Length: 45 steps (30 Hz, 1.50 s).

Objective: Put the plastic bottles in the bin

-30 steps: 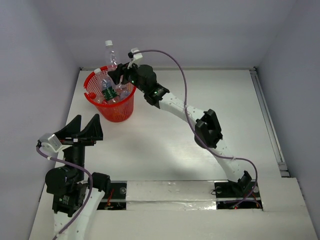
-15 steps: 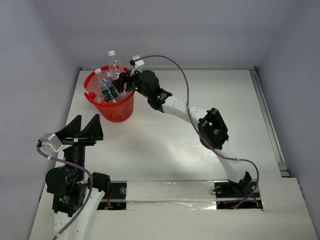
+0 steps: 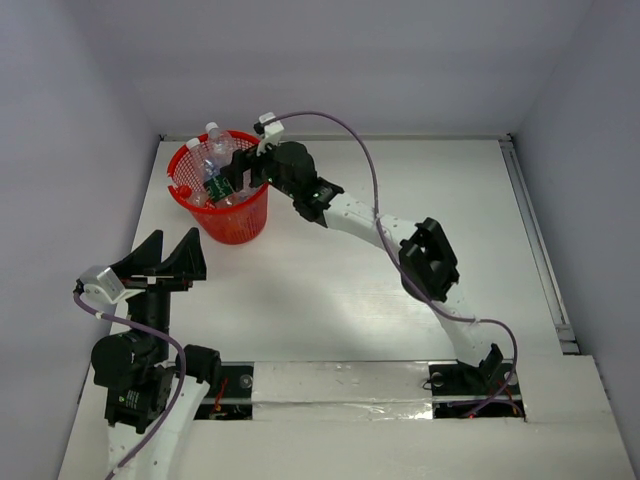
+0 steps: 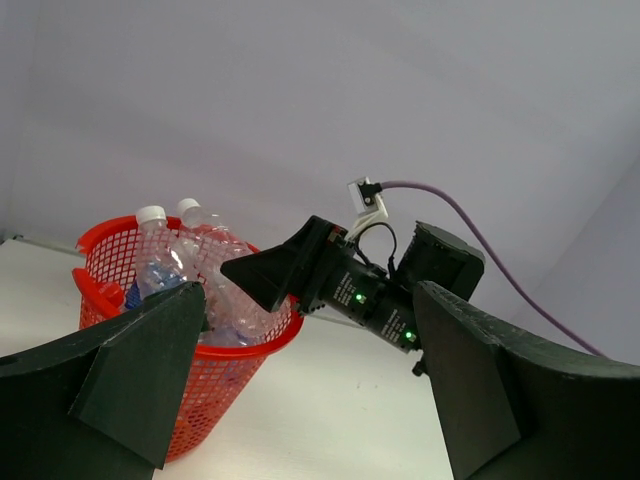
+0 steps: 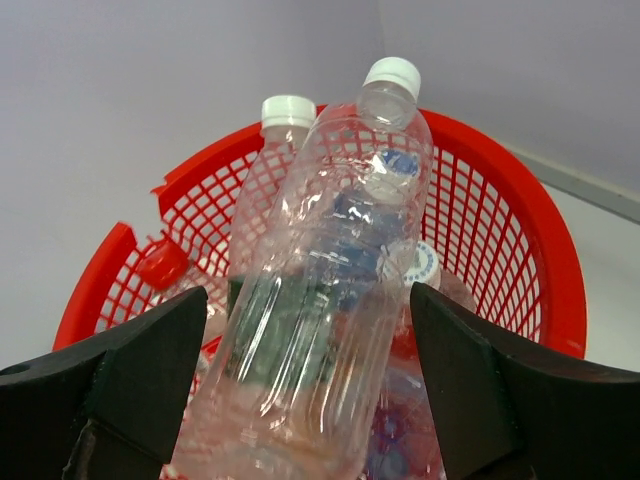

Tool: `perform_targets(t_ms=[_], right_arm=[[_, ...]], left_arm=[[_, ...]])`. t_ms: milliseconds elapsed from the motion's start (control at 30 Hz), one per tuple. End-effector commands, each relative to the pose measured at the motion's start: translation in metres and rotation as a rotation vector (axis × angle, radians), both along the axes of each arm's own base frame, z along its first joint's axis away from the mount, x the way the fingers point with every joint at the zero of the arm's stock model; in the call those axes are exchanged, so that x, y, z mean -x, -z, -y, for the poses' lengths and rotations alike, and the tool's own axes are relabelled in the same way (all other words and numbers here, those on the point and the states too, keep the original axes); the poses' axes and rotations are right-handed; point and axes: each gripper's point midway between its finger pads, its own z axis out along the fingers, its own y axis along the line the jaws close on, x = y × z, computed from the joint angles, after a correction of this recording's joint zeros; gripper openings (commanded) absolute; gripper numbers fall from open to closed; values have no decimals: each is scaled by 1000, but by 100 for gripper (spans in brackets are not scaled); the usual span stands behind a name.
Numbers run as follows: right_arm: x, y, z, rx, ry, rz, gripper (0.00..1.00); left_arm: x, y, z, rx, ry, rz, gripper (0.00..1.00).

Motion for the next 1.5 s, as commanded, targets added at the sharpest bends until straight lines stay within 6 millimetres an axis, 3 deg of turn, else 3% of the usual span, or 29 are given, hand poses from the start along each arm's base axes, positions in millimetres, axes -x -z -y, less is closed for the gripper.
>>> perform_targets(t_ms=[0, 33, 100, 133, 200, 300, 467, 567, 600, 633, 667, 700, 733, 800, 900, 933, 967, 1033, 1067, 1100, 1133, 1167, 1200, 1267, 1300, 1333, 1367, 1433, 1467], right_arm=[[20, -84, 20, -115, 11, 110, 87], [23, -106, 30, -151, 34, 135, 87], [26, -106, 38, -157, 50, 133, 86], [33, -127, 47, -195, 54, 161, 86], [36, -134, 54, -206, 67, 170, 85], [33, -131, 57, -181, 87, 161, 83], [28, -96, 49, -106, 80, 101, 81], [36, -103, 57, -144, 76, 108, 71], [38, -94, 59, -133, 76, 95, 63], [46, -114, 67, -172, 74, 117, 57], [51, -120, 72, -187, 70, 124, 52], [60, -113, 74, -180, 61, 115, 44], [71, -142, 88, -233, 60, 156, 39], [83, -158, 105, -264, 64, 182, 24], [111, -186, 143, -322, 80, 232, 12], [117, -171, 152, -310, 87, 223, 11], [134, -195, 176, -356, 98, 260, 11], [146, -198, 203, -377, 143, 274, 10], [146, -174, 215, -347, 185, 244, 10], [163, -193, 244, -399, 213, 270, 10], [163, -169, 258, -377, 263, 235, 11], [175, -188, 272, -423, 261, 256, 12], [187, -182, 303, -466, 316, 238, 16], [197, -169, 331, -485, 375, 204, 25], [195, -146, 349, -490, 451, 153, 40], [212, -156, 378, -561, 479, 164, 49], [215, -145, 392, -555, 520, 138, 59], [227, -127, 434, -613, 626, 105, 76], [231, -123, 445, -631, 653, 99, 78]], left_arm=[[-5, 0, 0, -4, -5, 6, 82], [-5, 0, 0, -4, -5, 6, 82], [-5, 1, 0, -3, -6, 4, 82], [-6, 2, 1, -2, -6, 1, 82], [-7, 2, -1, -2, -14, -4, 82], [-9, 4, 0, -2, -10, -9, 82], [-11, 6, 2, -2, -6, -17, 82], [-13, 6, 0, -2, -15, -20, 82], [-13, 7, 0, -3, -15, -21, 82], [-14, 6, 1, -4, -12, -21, 82], [-14, 6, 1, -3, -10, -21, 82], [-14, 6, 2, -4, -8, -19, 82], [-14, 6, 3, -5, -3, -20, 82], [-15, 7, 3, -3, 0, -21, 83], [-14, 6, 4, -1, 4, -17, 83], [-15, 6, 5, -4, 11, -16, 83], [-15, 6, 6, -4, 16, -16, 84], [-17, 7, 9, 1, 27, -24, 84], [-18, 7, 10, 1, 32, -29, 84], [-20, 8, 10, 1, 35, -36, 85], [-22, 7, 14, -3, 49, -44, 85], [-23, 7, 14, -7, 51, -48, 86], [-24, 7, 15, -8, 53, -56, 86], [-28, 8, 18, -12, 63, -76, 87], [-30, 9, 20, -14, 72, -84, 87], [-32, 10, 22, -22, 83, -93, 88], [-33, 10, 23, -23, 87, -96, 88], [-35, 12, 25, -19, 92, -110, 88], [-37, 14, 25, -20, 92, -118, 88]])
